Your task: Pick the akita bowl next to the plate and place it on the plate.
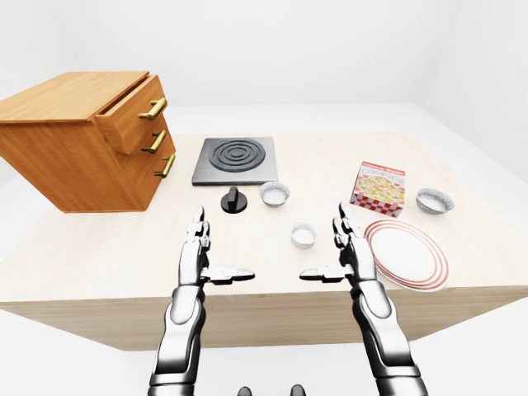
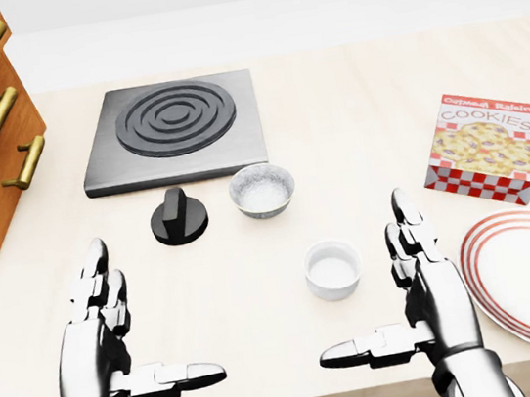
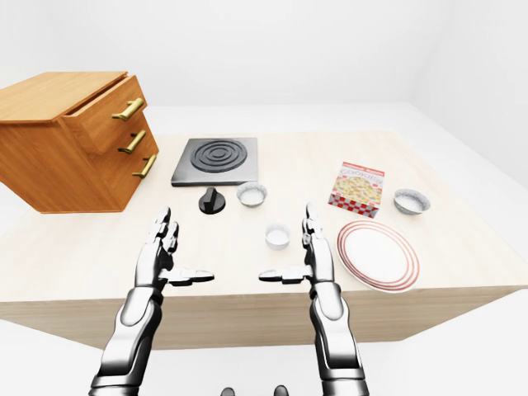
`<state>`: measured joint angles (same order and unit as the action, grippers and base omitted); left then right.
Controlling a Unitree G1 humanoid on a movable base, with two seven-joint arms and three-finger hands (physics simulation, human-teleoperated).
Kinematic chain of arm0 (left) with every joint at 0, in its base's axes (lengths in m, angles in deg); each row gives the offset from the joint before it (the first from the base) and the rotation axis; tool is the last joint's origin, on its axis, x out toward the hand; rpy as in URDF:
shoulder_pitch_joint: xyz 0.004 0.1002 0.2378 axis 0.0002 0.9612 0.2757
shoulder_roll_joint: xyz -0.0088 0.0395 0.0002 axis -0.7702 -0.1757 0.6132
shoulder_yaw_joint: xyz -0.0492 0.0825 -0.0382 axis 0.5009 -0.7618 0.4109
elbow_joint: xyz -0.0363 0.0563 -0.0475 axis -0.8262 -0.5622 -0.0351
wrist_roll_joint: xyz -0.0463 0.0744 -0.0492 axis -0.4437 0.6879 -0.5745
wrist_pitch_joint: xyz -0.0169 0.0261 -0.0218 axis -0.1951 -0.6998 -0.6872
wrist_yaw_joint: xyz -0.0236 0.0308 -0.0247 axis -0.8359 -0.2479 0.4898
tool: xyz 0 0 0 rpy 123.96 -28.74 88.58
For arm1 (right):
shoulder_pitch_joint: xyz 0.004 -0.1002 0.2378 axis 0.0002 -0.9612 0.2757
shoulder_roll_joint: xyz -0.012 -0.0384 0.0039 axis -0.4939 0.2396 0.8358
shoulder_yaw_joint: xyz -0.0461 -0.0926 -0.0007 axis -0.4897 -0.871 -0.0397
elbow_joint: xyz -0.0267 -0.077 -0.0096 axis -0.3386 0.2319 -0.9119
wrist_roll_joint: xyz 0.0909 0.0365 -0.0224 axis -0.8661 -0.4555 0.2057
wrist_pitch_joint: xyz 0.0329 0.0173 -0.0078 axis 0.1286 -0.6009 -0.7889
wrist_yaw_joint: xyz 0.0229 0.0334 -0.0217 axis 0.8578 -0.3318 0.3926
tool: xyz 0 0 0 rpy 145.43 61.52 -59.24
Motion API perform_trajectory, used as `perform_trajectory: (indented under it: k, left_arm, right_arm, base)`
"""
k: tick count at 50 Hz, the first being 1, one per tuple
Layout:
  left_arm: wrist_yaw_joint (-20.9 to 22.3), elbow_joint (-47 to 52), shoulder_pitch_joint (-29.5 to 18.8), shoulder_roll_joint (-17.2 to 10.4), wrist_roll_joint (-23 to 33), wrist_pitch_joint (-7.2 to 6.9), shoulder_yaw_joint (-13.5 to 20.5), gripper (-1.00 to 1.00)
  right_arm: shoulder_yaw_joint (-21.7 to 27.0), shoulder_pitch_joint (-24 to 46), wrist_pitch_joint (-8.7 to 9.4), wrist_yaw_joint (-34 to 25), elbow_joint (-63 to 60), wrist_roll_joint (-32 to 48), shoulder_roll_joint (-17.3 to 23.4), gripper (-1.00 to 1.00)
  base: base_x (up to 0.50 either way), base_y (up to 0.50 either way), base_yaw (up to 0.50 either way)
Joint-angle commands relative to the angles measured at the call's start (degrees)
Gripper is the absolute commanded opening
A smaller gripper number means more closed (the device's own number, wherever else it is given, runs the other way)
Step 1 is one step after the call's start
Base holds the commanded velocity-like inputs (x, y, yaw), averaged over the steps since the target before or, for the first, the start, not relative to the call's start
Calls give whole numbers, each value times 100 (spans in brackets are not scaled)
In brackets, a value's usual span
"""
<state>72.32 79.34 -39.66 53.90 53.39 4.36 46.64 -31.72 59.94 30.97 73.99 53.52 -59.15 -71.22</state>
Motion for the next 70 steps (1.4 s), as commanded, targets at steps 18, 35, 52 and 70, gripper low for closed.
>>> perform_trajectory:
  k: [18,35,52,70]
  left_arm:
    - [54,-4,-41,-80,-109,-9,144,100]
    - [116,-2,-39,-80,-53,100,132,100]
    - [102,7,-38,-77,-56,82,137,100]
    - [110,-84,-34,-77,-74,179,144,100]
  right_arm:
    - [167,-100,-63,-531,-133,-349,77,100]
    - [186,-83,42,-582,-153,-453,77,100]
    - [197,-69,77,-596,-166,-494,79,100]
    - [212,-58,107,-598,-146,-535,85,100]
  base:
    - [0,0,0]
    - [0,-4,0]
    - [0,-30,0]
    - [0,-32,0]
